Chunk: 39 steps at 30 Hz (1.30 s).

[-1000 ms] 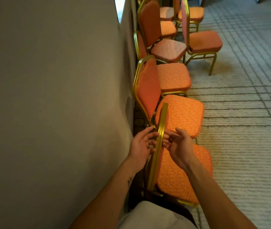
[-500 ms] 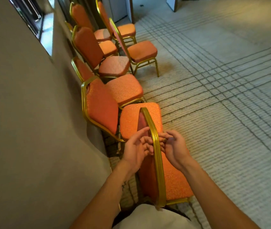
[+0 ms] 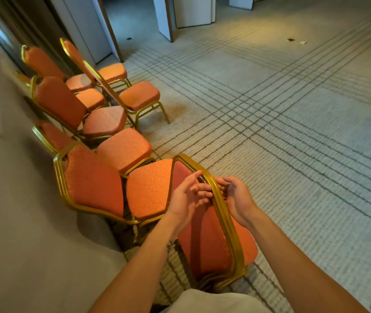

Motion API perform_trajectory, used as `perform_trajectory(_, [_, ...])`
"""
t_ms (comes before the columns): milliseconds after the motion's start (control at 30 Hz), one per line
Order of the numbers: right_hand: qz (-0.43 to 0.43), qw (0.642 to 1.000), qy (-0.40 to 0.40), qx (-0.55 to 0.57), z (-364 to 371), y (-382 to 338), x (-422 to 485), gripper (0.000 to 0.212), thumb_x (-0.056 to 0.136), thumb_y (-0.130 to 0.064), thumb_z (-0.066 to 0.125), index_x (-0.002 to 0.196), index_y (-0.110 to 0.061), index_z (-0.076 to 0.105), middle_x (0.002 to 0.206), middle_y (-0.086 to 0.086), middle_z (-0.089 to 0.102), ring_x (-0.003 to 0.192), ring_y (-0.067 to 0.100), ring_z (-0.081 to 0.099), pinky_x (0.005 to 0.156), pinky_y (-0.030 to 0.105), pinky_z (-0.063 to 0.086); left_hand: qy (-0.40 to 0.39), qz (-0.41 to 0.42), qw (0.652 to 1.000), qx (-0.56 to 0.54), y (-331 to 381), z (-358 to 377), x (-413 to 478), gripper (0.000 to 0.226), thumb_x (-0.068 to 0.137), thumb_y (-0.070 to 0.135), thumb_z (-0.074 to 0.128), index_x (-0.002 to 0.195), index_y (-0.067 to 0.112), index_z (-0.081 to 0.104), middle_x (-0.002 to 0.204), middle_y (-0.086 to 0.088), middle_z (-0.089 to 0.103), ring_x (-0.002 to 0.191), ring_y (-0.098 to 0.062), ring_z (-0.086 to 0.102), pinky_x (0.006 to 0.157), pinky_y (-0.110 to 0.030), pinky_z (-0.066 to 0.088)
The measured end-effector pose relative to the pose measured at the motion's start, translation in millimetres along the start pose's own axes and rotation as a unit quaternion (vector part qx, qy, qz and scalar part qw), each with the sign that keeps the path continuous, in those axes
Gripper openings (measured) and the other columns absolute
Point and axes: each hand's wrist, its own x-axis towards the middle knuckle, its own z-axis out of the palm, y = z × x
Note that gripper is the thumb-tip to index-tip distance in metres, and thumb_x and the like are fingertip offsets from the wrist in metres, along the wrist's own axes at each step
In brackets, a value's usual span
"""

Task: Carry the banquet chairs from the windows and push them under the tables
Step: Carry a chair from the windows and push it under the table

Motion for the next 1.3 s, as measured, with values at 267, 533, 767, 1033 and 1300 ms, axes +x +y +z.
perform_trajectory(267, [-0.07,0.987,0.072,-0.123,-47,-26,-3,0.029,0.096,-0.016,0.057,0.118,-0.009,0.075,0.111,0.018,0.074,0.094,0.025,0.065,0.08,0.032,0.053,0.04,0.067,0.981,0.179,-10,47,60,0.044,0.1,-0.006,0.041,0.134,0.014,0.06,0.119,-0.008,0.057,0.09,-0.017,0.061,0.067,-0.023,0.049])
perform_trajectory(533, [-0.086,0.974,0.149,-0.148,-79,-59,-5,0.026,0.098,-0.006,0.055,0.114,-0.014,0.074,0.098,0.015,0.078,0.084,0.024,0.073,0.075,0.034,0.059,-0.016,0.129,0.881,0.455,-27,81,106,0.056,0.096,0.003,0.05,0.147,0.025,0.052,0.134,-0.001,0.036,0.13,-0.022,0.04,0.112,-0.036,0.04])
perform_trajectory(767, [-0.122,0.933,0.215,-0.262,-101,-62,-3,0.025,0.096,-0.019,0.064,0.12,-0.027,0.069,0.097,-0.003,0.078,0.085,0.014,0.075,0.075,0.035,0.061,-0.078,0.198,0.75,0.626,-35,98,123,0.065,0.092,0.018,0.061,0.151,0.03,0.04,0.171,-0.001,0.006,0.157,-0.021,0.002,0.123,-0.05,0.014])
perform_trajectory(1033, [-0.13,0.89,0.259,-0.351,-98,-54,2,0.013,0.093,-0.036,0.065,0.103,-0.033,0.07,0.08,-0.005,0.072,0.073,0.017,0.068,0.07,0.043,0.055,-0.132,0.275,0.663,0.683,-27,89,145,0.044,0.092,0.02,0.058,0.134,0.019,0.043,0.14,0.001,0.044,0.145,-0.026,0.027,0.123,-0.057,0.013])
perform_trajectory(1300, [-0.103,0.85,0.316,-0.409,-72,-40,11,0.012,0.088,-0.044,0.069,0.086,-0.032,0.068,0.073,-0.004,0.07,0.068,0.016,0.067,0.062,0.037,0.051,-0.144,0.32,0.594,0.724,-6,73,182,0.028,0.076,0.029,0.067,0.091,0.018,0.046,0.091,0.003,0.046,0.093,-0.023,0.042,0.076,-0.035,0.033])
